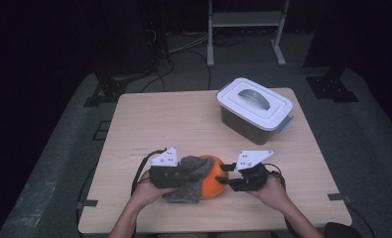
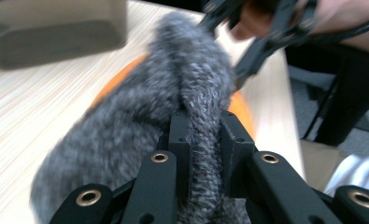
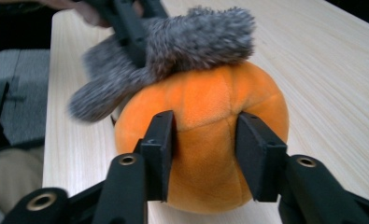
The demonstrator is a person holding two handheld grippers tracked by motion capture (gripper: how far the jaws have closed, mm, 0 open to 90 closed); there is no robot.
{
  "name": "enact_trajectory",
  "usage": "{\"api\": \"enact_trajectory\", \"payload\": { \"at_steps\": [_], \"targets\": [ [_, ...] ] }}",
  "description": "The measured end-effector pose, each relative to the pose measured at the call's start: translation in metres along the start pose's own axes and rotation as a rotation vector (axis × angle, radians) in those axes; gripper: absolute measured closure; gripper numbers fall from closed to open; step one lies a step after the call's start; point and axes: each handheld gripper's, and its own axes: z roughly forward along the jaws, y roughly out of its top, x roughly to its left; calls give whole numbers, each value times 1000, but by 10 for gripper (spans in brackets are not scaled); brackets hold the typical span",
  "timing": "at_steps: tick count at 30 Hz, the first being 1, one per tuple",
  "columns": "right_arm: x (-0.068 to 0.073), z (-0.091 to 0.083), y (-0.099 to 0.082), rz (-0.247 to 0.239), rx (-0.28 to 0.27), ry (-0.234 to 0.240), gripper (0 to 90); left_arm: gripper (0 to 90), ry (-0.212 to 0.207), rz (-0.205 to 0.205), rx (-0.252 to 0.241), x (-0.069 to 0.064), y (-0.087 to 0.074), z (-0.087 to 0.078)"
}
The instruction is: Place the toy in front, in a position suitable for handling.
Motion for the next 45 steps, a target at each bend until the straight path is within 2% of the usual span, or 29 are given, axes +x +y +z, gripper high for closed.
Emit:
{"api": "enact_trajectory", "payload": {
  "at_steps": [1,2,3,5,10,11,14,18,19,20,21,22,23,26,29,30,31,32,33,34,35,36,37,38,39,44,45],
  "targets": [
    [0,2,1,17,-13,4,600,776,-28,27,-5,-7,7,4],
    [0,2,1,17,-13,4,600,776,-28,27,-5,-7,7,4],
    [2,4,2,14,-11,-5,607,776,-30,57,18,-12,11,10],
    [2,3,2,4,2,-17,625,776,-31,53,22,-12,9,13],
    [-4,1,-3,36,9,-16,650,776,-19,47,48,-7,1,11],
    [-5,1,-3,37,10,-17,650,776,-4,62,77,-4,-1,7],
    [-7,1,-3,39,10,-29,648,773,15,64,98,-2,-5,3],
    [-7,2,-3,45,6,-31,648,774,2,59,87,-3,-3,4],
    [-5,3,-3,45,3,-30,648,774,-24,52,56,-6,0,5],
    [-5,3,-3,47,-3,-24,648,774,-24,52,56,-6,0,5],
    [-4,3,-4,46,-10,-13,648,774,-48,53,19,-10,5,8],
    [-4,3,-4,46,-10,-13,648,773,-48,53,19,-10,5,8],
    [2,5,-2,17,-12,1,648,773,-52,49,-10,-14,9,11],
    [5,4,-2,-12,1,3,653,775,-31,44,-8,-13,9,11],
    [5,3,-5,-23,7,22,658,775,18,6,-29,-5,4,3],
    [5,2,-6,-23,8,27,657,774,18,6,-29,-5,4,3],
    [5,2,-6,-23,10,33,648,774,37,-18,-35,-1,1,-2],
    [5,2,-6,-23,10,33,648,774,37,-18,-35,-1,1,-2],
    [4,1,-4,-28,13,40,581,775,28,-24,-29,0,-1,-1],
    [4,1,-4,-28,13,40,581,775,28,-24,-29,0,-1,-1],
    [1,-1,-1,-16,10,43,503,775,25,-9,-6,-3,0,2],
    [0,-2,0,-13,5,41,475,775,25,-9,-6,-3,0,2],
    [-2,-4,0,-3,-6,29,446,775,-1,-1,4,-4,1,4],
    [-2,-4,0,-3,-6,29,446,775,-1,-1,4,-4,1,4],
    [-4,-5,-1,20,-13,21,416,775,-10,7,9,-6,2,6],
    [-2,1,-3,22,-5,27,451,775,-15,13,0,-8,6,7],
    [2,3,-3,-5,-7,37,486,775,-18,11,-33,-10,10,3]
  ]
}}
